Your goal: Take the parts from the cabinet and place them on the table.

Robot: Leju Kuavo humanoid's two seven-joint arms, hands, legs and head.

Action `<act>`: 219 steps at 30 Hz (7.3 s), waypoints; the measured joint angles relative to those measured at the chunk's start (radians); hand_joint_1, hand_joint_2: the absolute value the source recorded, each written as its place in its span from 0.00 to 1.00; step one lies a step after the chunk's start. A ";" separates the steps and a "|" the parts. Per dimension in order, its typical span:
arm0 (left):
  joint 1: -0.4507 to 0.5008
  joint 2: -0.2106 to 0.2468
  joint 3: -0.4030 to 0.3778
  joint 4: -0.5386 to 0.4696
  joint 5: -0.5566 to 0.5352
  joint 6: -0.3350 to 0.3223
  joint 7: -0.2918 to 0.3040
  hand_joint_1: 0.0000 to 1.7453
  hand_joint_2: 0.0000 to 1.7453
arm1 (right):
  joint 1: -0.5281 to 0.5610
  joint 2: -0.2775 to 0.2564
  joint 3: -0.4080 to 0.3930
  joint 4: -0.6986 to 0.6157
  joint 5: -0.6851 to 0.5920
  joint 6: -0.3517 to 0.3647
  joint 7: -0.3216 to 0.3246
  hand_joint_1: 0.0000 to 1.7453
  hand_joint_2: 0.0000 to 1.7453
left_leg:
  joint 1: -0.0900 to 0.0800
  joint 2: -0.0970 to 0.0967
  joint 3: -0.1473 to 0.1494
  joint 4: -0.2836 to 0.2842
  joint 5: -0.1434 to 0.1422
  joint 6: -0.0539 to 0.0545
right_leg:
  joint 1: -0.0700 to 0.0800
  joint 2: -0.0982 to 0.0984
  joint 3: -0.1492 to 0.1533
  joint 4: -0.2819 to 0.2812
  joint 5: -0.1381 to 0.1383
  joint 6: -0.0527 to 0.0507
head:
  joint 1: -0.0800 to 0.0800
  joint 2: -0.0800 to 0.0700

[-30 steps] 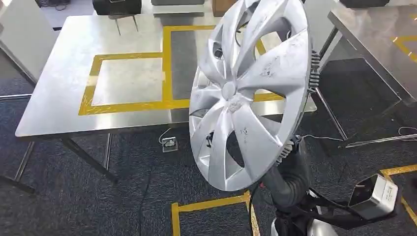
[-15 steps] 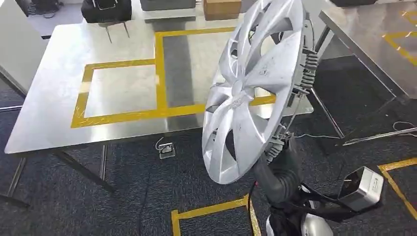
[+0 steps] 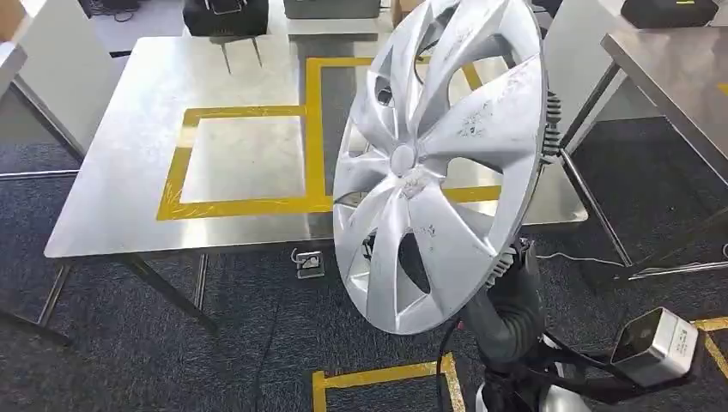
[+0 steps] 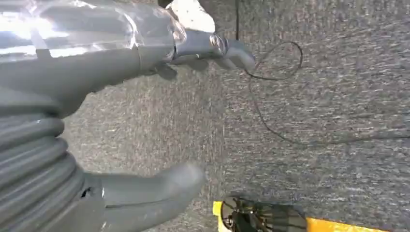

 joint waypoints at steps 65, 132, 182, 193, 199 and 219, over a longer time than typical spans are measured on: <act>0.001 0.013 0.000 0.000 0.000 0.003 -0.002 0.00 1.00 | 0.002 0.004 0.001 0.011 -0.010 -0.003 0.003 1.00 1.00 | -0.011 0.004 0.020 -0.016 -0.002 0.011 | -0.020 0.004 0.015 -0.022 -0.001 0.056 | -0.024 0.000; -0.022 -0.055 -0.175 0.000 0.000 -0.072 0.060 0.00 1.00 | -1.349 0.134 0.605 1.310 1.043 0.768 1.041 1.00 1.00 | -0.010 0.004 0.017 -0.019 -0.001 0.008 | -0.019 0.007 0.016 -0.027 0.003 0.046 | -0.027 0.000; -0.023 -0.051 -0.249 -0.004 0.002 -0.062 -0.013 0.00 0.00 | -1.140 0.064 0.344 0.929 0.389 0.070 0.709 0.00 0.00 | -0.010 -0.007 0.020 -0.019 0.001 0.007 | -0.018 0.001 0.020 -0.028 0.003 0.045 | -0.027 0.000; 0.014 -0.033 -0.242 -0.006 0.028 -0.021 -0.040 0.00 0.00 | -0.561 0.023 0.221 0.374 0.228 -0.088 0.267 0.00 0.00 | -0.006 -0.025 0.032 -0.021 -0.003 0.004 | -0.015 -0.012 0.038 -0.035 -0.006 0.047 | -0.023 0.000; 0.015 -0.030 -0.241 -0.006 0.030 -0.020 -0.039 0.00 0.00 | -0.520 0.018 0.213 0.334 0.217 -0.084 0.242 0.00 0.00 | -0.006 -0.025 0.032 -0.021 -0.003 0.005 | -0.015 -0.012 0.038 -0.035 -0.006 0.047 | -0.024 0.000; 0.014 -0.005 -0.189 -0.005 0.002 0.015 -0.043 0.00 0.00 | -0.046 -0.006 0.151 0.130 0.170 -0.050 0.075 0.00 0.00 | -0.008 0.005 0.038 -0.037 0.012 0.034 | -0.025 0.003 0.019 0.002 -0.036 0.072 | -0.023 0.000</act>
